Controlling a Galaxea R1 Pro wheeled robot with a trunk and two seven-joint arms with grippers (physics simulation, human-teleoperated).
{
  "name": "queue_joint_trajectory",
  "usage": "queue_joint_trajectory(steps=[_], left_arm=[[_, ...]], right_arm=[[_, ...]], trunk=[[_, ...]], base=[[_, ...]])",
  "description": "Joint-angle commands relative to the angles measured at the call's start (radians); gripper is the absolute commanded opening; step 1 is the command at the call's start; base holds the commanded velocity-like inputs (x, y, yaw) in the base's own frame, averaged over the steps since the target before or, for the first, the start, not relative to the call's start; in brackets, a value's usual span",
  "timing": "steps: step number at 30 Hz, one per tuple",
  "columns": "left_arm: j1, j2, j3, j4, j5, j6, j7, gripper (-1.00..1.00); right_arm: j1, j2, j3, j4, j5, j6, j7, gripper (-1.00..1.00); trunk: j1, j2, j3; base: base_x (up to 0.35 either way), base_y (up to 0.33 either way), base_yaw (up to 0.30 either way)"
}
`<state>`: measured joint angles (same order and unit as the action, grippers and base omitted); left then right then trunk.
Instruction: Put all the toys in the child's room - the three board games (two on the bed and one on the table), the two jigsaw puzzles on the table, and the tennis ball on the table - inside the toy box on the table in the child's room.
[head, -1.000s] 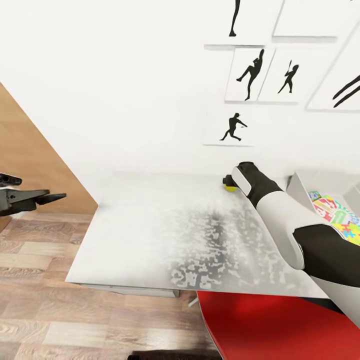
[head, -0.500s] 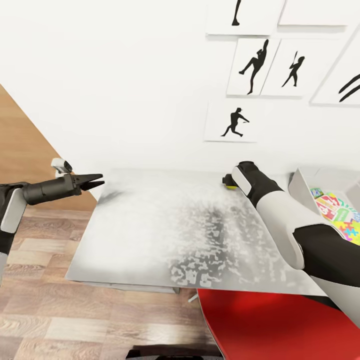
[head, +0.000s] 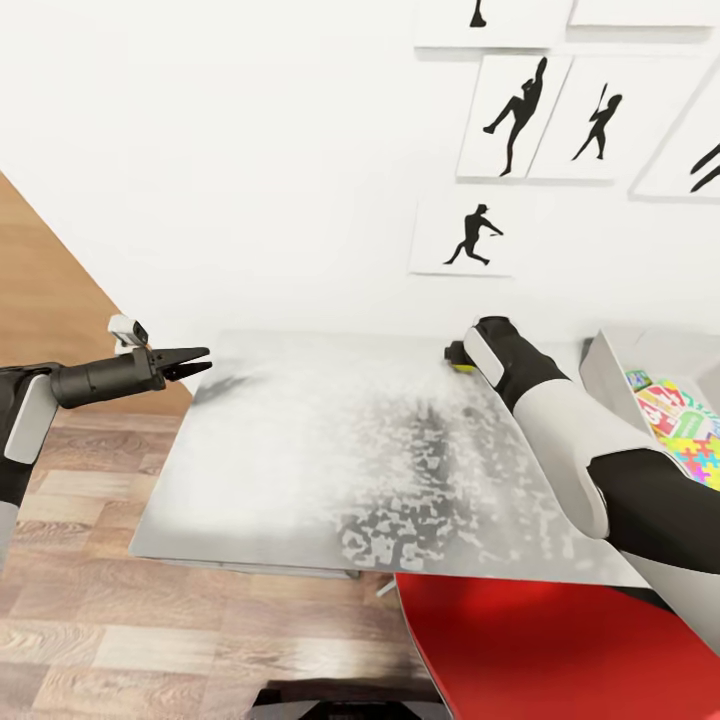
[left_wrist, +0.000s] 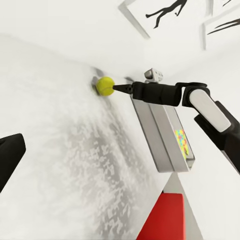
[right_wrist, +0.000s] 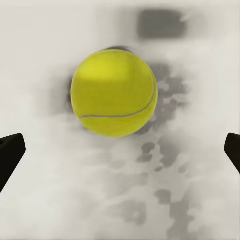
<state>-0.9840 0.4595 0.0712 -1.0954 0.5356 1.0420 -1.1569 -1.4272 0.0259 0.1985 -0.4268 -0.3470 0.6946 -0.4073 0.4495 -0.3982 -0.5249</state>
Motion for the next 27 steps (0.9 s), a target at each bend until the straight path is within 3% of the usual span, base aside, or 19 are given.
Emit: queue_joint_trajectory(steps=[1,18,27], left_arm=[[-0.001,0.000,0.000,0.000,0.000,0.005,-0.003,1.00],[-0.001,-0.006,-0.003,-0.004,-0.001,0.005,-0.004,1.00],[-0.001,-0.007,-0.004,-0.011,0.000,0.005,-0.004,1.00]], right_arm=[[-0.001,-0.002,0.008,-0.001,-0.011,0.003,-0.009,1.00],[-0.005,-0.006,0.007,-0.004,-0.011,0.003,-0.006,1.00],[-0.006,-0.010,0.006,-0.073,-0.012,0.007,-0.007,1.00]], trunk=[[0.000,-0.002,-0.003],[0.000,-0.002,-0.031],[0.000,-0.002,-0.045]], base=[[0.000,0.000,0.000],[0.000,0.000,0.000],[0.000,0.000,0.000]])
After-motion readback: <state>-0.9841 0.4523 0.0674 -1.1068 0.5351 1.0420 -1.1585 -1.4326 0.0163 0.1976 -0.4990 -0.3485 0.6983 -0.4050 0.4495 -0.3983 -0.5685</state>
